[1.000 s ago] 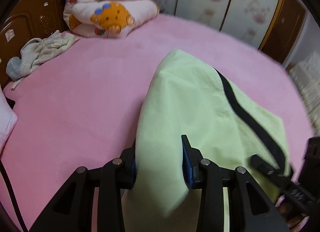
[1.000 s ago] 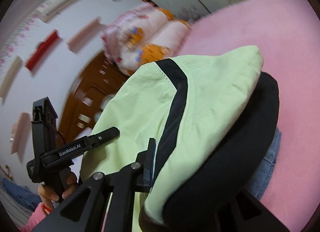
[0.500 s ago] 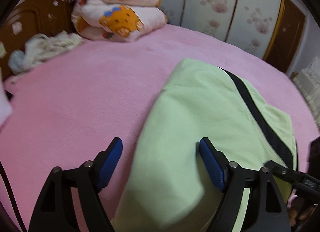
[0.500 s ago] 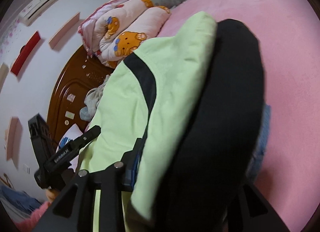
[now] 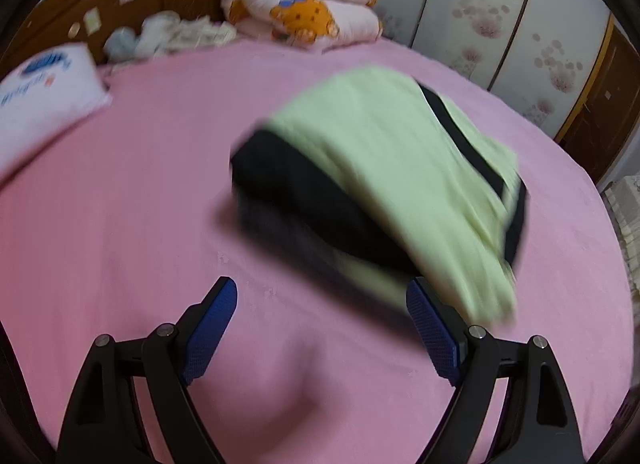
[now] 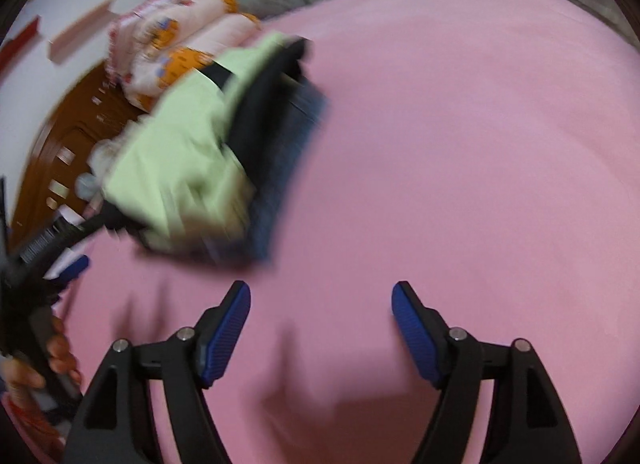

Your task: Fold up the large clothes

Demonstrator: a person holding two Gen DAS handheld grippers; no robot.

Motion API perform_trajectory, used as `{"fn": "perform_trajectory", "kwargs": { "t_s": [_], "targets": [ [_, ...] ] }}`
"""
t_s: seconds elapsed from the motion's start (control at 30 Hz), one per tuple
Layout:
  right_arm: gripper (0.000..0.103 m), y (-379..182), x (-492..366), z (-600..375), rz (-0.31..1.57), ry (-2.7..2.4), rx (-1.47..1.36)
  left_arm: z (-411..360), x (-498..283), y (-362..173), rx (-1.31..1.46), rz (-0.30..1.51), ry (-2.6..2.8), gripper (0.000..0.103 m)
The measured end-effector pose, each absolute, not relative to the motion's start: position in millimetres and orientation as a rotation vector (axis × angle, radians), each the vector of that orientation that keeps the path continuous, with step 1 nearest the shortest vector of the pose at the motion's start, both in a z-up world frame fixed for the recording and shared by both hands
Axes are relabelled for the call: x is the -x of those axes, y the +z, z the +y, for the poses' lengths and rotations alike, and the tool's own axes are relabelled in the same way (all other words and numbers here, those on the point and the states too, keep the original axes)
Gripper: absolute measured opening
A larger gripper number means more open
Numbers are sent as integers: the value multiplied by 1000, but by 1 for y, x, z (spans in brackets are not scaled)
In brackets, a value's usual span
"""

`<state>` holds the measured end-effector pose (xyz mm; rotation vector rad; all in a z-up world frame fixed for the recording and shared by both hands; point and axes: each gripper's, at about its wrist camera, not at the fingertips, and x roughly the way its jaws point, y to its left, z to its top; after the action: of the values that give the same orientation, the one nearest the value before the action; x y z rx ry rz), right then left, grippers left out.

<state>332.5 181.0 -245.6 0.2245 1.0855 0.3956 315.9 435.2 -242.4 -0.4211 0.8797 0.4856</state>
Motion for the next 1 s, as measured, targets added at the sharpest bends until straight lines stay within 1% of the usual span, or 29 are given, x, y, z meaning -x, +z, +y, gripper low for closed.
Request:
{"fn": "perform_trajectory", "kwargs": {
  "t_s": [0.13, 0.27, 0.33, 0.43, 0.5, 0.63, 0.73, 0.87, 0.93, 1.0],
  "targets": [
    [75, -240, -263, 115, 1142, 322, -147, 370, -259, -235, 410, 949, 476, 85],
    [80, -219, -193, 48, 1176, 285, -37, 296, -203, -212, 400, 1033, 435, 85],
    [82, -202, -159, 14, 1211, 300, 3, 253, -172, -190, 389, 1081, 375, 85],
    [89, -176, -114, -28, 1245, 321, 22, 202, -134, -159, 295, 1100, 314, 85],
    [90, -152, -85, -54, 1264, 332, 21, 171, -117, -140, 227, 1097, 288, 85],
    [90, -116, -54, -88, 1277, 314, -27, 110, -87, -98, 153, 1109, 216, 85],
    [90, -89, -44, -116, 1297, 310, -146, 81, -80, -69, 145, 1095, 173, 85],
    [90, -50, -45, -130, 1242, 273, -140, 56, -76, -40, 153, 1070, 132, 86],
    [90, -28, -40, -136, 1193, 266, -140, 45, -77, -27, 105, 1049, 125, 86],
    [90, -14, -38, -138, 1159, 264, -133, 38, -75, -18, 72, 1037, 109, 89]
  ]
}}
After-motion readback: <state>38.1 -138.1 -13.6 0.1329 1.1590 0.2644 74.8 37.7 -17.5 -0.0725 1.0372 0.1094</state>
